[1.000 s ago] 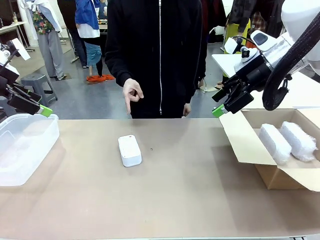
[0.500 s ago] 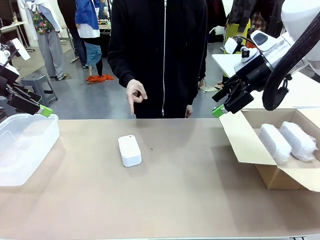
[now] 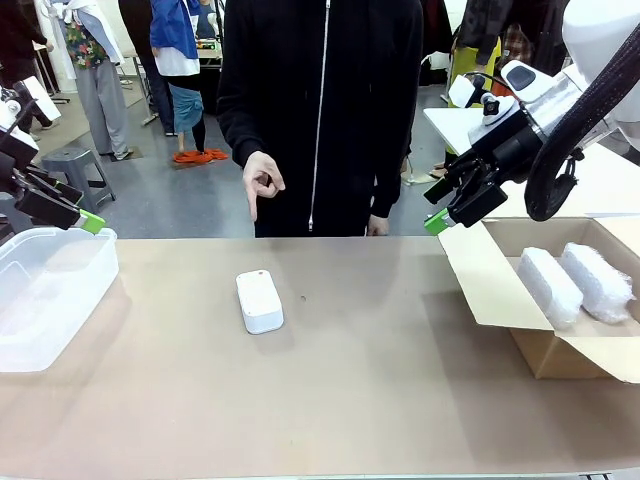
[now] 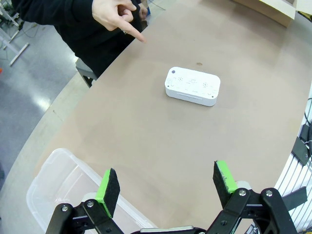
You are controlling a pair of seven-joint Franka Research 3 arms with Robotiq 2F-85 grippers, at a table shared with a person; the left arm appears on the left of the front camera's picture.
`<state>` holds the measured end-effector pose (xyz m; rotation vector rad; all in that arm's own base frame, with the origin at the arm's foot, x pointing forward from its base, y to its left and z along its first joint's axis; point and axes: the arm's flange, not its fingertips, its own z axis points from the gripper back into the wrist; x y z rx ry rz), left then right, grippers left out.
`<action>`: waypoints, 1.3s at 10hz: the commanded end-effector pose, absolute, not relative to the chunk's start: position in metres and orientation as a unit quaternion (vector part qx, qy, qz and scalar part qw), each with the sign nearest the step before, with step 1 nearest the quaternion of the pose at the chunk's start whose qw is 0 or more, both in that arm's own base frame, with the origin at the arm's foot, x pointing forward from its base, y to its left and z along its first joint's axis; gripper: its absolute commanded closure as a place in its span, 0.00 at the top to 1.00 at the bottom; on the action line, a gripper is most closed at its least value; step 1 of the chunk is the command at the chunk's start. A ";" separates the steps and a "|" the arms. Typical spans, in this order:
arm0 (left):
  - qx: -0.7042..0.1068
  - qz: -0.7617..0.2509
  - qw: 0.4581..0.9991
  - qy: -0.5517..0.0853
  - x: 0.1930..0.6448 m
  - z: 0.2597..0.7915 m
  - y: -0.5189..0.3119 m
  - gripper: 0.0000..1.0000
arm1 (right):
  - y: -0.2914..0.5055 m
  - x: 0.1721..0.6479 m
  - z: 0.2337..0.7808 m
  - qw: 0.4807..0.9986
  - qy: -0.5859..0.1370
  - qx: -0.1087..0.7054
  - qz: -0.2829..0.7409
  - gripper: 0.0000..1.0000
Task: Separate and place wrapped and unwrapped clocks.
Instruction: Pick up the Digital clock indicated by the person.
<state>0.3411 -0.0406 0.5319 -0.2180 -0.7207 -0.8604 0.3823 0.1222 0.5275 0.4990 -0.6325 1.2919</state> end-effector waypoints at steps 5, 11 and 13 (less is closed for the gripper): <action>-0.101 -0.371 0.857 -0.343 0.353 0.537 -0.063 1.00 | 0.121 0.385 0.528 0.724 -0.283 0.232 0.585 1.00; -0.100 -0.103 0.974 -0.173 0.390 0.492 -0.196 1.00 | 0.121 0.385 0.528 0.724 -0.283 0.232 0.585 1.00; -0.071 -0.092 0.989 -0.093 0.431 0.455 -0.240 1.00 | 0.121 0.385 0.528 0.724 -0.283 0.232 0.585 1.00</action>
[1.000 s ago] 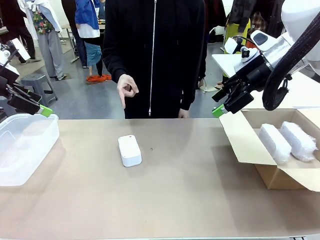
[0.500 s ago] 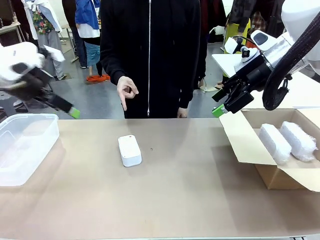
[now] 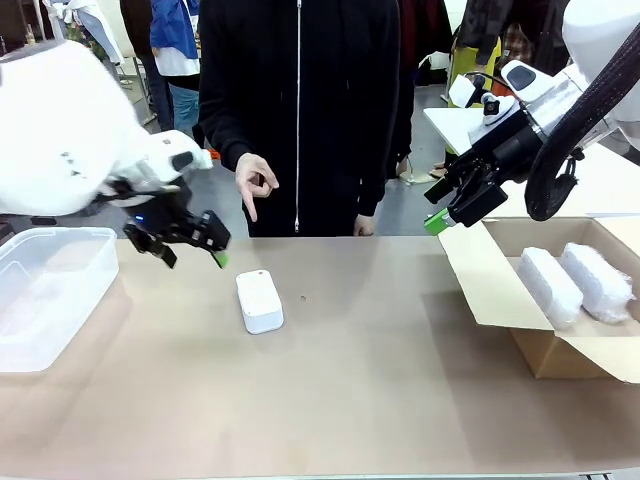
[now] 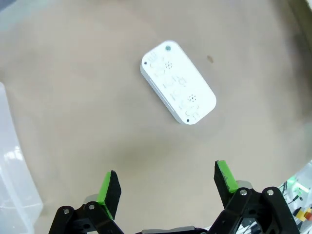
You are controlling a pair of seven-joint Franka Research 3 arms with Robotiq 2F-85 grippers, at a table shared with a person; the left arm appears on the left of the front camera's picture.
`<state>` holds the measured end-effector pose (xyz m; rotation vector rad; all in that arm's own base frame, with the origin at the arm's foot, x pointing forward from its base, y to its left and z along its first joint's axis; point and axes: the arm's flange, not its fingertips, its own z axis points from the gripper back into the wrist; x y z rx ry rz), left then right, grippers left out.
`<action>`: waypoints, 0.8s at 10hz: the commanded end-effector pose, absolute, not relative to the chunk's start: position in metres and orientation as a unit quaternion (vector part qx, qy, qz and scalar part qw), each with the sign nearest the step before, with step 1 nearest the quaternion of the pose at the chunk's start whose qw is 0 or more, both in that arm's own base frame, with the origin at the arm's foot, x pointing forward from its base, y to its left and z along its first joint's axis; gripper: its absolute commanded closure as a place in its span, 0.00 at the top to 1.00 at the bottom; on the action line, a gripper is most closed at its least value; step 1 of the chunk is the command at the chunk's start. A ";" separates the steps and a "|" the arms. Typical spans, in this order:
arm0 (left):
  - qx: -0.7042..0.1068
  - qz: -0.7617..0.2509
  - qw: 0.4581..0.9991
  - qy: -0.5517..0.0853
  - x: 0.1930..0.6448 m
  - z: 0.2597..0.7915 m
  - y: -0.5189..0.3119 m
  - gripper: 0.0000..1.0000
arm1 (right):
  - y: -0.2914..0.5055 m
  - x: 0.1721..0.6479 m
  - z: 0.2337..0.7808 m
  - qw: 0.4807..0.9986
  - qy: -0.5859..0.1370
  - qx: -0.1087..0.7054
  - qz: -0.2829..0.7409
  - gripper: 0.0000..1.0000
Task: Separate and place wrapped and unwrapped clocks.
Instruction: Pick up the Digital clock indicated by the person.
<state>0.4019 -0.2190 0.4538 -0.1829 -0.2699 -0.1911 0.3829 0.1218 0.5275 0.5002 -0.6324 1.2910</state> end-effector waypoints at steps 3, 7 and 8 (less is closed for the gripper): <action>-0.085 -0.093 0.987 -0.097 0.417 0.435 -0.237 1.00 | 0.121 0.385 0.528 0.724 -0.283 0.232 0.585 1.00; -0.092 -0.089 0.988 -0.090 0.427 0.431 -0.243 1.00 | 0.121 0.385 0.528 0.724 -0.283 0.232 0.585 1.00; -0.114 -0.028 0.990 -0.081 0.439 0.437 -0.252 1.00 | 0.121 0.385 0.528 0.724 -0.283 0.232 0.585 1.00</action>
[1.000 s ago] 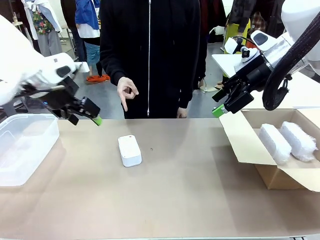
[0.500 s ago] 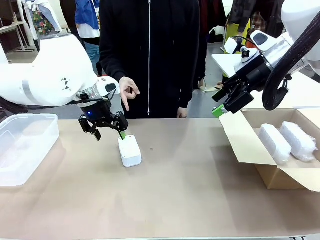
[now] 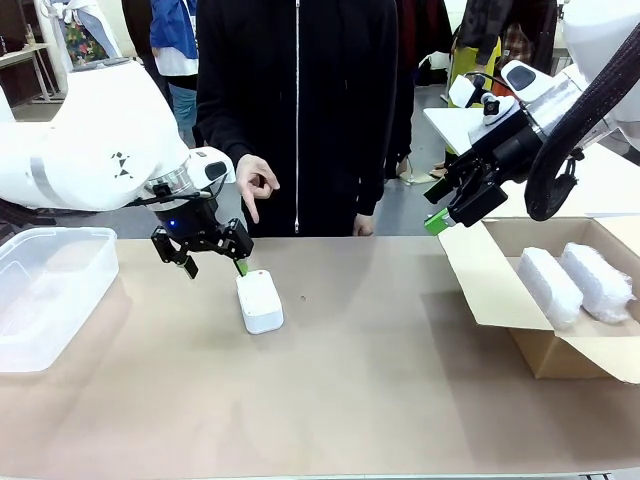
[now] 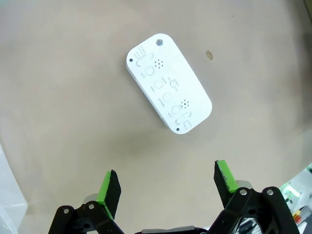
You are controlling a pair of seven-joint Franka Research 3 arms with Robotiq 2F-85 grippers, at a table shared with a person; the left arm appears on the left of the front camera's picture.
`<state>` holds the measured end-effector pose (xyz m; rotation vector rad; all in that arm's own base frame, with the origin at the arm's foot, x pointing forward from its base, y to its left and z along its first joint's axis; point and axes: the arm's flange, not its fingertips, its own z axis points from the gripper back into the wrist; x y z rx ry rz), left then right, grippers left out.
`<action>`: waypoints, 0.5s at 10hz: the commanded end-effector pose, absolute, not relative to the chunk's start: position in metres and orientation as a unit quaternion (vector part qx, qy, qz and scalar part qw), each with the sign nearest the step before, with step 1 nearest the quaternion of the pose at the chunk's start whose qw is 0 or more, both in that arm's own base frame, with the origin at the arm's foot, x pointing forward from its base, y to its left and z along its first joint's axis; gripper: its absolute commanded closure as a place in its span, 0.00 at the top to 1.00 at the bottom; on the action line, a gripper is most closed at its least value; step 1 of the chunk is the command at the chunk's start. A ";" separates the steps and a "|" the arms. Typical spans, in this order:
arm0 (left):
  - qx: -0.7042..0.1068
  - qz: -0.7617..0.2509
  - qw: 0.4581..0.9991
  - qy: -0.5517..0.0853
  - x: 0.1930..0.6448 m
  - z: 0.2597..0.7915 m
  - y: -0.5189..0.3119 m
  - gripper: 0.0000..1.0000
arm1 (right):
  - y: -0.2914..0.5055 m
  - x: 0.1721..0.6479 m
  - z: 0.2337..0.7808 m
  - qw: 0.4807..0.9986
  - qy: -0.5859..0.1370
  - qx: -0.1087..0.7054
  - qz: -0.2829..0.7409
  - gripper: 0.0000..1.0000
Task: Separate and place wrapped and unwrapped clocks.
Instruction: Pick up the Digital clock indicated by the person.
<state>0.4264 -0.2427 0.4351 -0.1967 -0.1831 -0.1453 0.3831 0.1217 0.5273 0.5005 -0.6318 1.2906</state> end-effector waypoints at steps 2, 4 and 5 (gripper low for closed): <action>-0.112 0.027 0.992 -0.052 0.456 0.442 -0.269 1.00 | 0.121 0.385 0.528 0.724 -0.283 0.232 0.585 1.00; -0.117 0.082 0.989 -0.028 0.476 0.437 -0.293 1.00 | 0.121 0.385 0.528 0.724 -0.283 0.232 0.585 1.00; -0.111 0.111 0.987 -0.033 0.483 0.431 -0.306 1.00 | 0.121 0.385 0.528 0.724 -0.283 0.232 0.585 1.00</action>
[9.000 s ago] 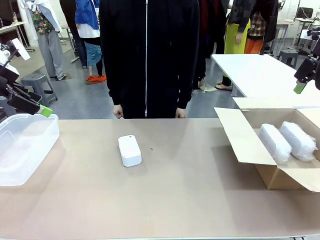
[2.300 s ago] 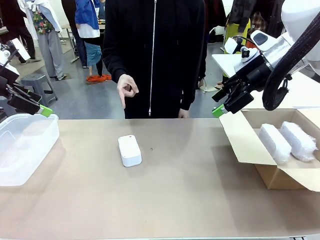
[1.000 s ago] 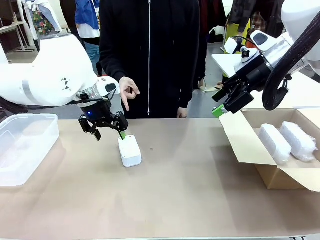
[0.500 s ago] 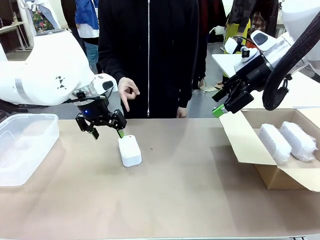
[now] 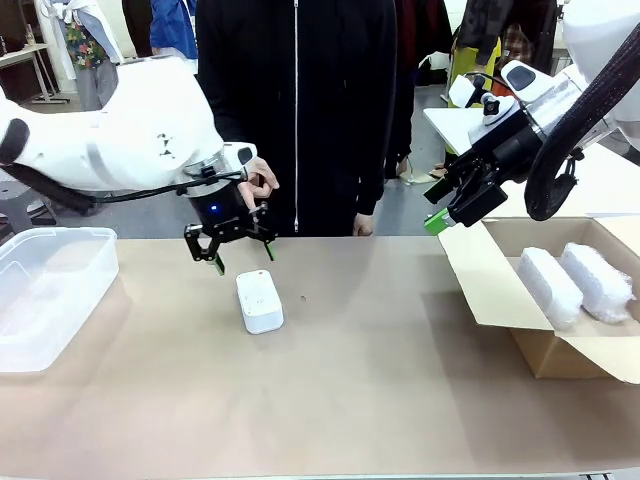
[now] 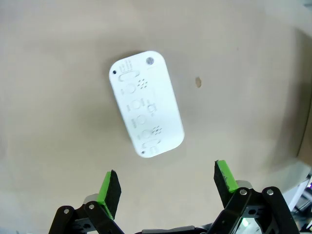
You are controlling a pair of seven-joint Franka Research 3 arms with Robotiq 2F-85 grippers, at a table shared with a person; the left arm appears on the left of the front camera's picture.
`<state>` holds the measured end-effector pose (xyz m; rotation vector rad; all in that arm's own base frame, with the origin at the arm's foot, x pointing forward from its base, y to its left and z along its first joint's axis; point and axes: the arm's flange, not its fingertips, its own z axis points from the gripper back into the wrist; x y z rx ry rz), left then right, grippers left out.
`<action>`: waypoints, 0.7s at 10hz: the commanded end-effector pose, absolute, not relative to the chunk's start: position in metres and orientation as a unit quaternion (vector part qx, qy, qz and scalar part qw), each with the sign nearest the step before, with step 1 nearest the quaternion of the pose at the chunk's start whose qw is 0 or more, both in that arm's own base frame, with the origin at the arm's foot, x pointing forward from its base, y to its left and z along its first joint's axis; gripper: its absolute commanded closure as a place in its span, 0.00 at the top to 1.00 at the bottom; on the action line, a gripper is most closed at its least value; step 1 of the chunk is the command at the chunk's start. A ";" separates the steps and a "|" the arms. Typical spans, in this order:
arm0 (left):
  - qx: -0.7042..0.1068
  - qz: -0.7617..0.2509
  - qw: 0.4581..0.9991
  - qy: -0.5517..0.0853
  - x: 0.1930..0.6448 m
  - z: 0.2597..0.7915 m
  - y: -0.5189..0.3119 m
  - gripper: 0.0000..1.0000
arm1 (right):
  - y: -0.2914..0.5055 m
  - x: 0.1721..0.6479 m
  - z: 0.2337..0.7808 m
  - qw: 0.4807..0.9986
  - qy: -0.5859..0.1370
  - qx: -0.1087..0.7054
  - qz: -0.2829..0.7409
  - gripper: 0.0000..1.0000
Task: Separate and place wrapped and unwrapped clocks.
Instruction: Pick up the Digital clock indicated by the person.
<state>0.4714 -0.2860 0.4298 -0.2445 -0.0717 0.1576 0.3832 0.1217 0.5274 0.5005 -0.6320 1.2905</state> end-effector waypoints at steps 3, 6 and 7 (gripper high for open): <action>-0.077 0.167 0.982 -0.042 0.482 0.405 -0.325 1.00 | 0.121 0.385 0.528 0.724 -0.283 0.232 0.585 1.00; -0.043 0.212 0.975 -0.048 0.468 0.389 -0.328 1.00 | 0.121 0.385 0.528 0.724 -0.283 0.232 0.585 1.00; -0.030 0.226 0.973 -0.049 0.468 0.383 -0.328 1.00 | 0.121 0.385 0.528 0.724 -0.283 0.232 0.585 1.00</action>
